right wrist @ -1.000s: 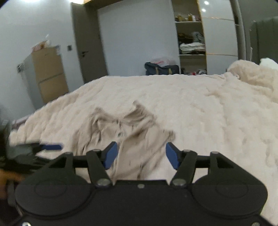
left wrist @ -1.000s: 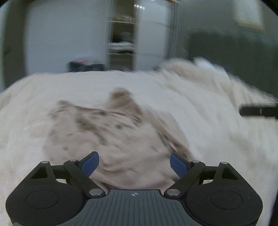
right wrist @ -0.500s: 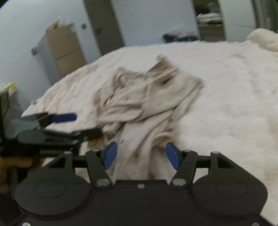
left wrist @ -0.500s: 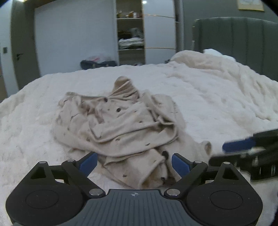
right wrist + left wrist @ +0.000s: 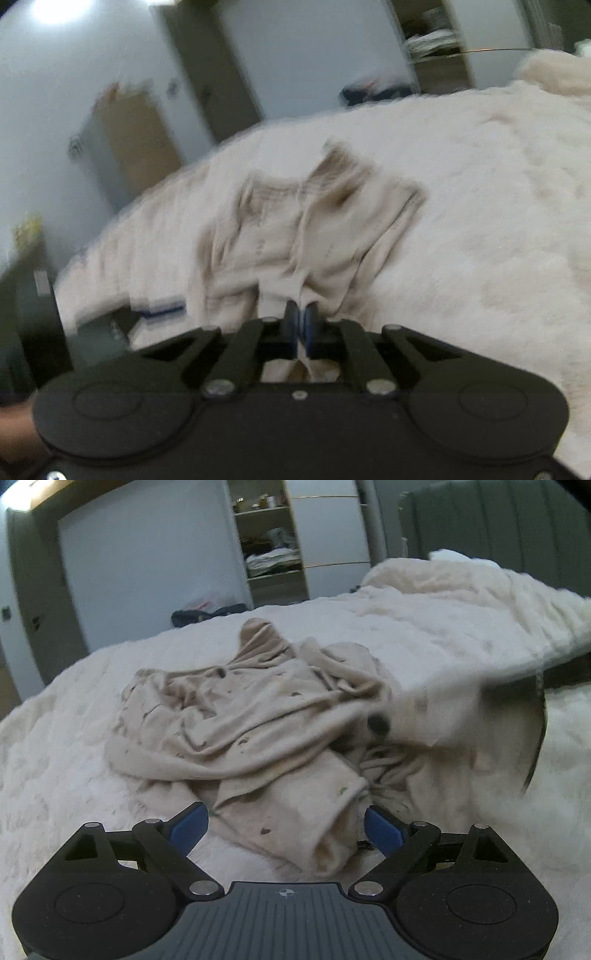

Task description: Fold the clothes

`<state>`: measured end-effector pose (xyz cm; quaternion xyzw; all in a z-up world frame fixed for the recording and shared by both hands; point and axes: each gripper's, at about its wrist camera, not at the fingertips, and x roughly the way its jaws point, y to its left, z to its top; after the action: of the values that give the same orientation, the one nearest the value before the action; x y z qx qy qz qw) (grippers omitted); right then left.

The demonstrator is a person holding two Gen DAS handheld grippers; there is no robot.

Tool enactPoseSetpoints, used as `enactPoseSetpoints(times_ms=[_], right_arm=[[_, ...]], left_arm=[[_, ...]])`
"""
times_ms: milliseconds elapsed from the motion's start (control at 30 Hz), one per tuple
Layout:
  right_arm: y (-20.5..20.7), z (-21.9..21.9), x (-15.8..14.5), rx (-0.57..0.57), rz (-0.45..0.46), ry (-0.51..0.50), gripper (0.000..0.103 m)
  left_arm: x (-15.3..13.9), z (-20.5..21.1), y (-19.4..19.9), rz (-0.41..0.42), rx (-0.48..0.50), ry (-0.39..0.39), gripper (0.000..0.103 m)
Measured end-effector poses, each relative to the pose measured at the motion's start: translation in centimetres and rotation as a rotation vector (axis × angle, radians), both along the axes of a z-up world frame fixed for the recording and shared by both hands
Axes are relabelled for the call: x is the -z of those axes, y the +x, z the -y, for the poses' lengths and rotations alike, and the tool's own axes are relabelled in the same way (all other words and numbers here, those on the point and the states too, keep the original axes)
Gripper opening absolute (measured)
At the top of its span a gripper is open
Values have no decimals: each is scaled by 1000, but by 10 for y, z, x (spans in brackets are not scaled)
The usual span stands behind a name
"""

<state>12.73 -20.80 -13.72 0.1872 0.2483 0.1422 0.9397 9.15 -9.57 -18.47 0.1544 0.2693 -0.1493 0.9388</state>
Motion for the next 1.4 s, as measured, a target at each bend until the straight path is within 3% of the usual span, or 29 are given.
enactPoseSetpoints(times_ms=[67,167,200,233,333,400,467,533,600,733,833,1100,1400], right_arm=[[-5,15,-3,65,37,55,0],[-11,21,-7,115,81,50,0],[-11,22,-8,121,88,43,0],[-11,21,-7,128,82,21,0],[-7,18,-1,143,9,-50,3],[-6,16,2,145,-34,-88,12],[-6,14,3,152,-37,-110,35],[-4,16,5,150,-60,-84,36],[0,13,8,142,-78,-80,37],[3,4,10,133,-79,-133,41],[3,4,12,129,-83,-123,44],[5,3,14,125,-92,-119,46],[2,1,17,128,-107,-101,47]], left_arm=[[2,8,3,-10,38,12,89],[11,20,13,-9,32,77,87],[12,21,16,-5,21,87,67],[11,18,19,-19,12,57,39],[0,2,24,-95,-8,-106,17],[-3,-2,23,-96,-19,-124,17],[-6,-7,23,-97,-54,-142,27],[-7,-9,21,-87,-68,-155,62],[-8,-9,16,-54,-79,-160,72],[-7,-3,14,-65,-84,-113,74],[-7,2,12,-75,-112,-82,84],[-8,5,15,-93,-183,-79,84],[-18,10,17,-92,-117,-92,84]])
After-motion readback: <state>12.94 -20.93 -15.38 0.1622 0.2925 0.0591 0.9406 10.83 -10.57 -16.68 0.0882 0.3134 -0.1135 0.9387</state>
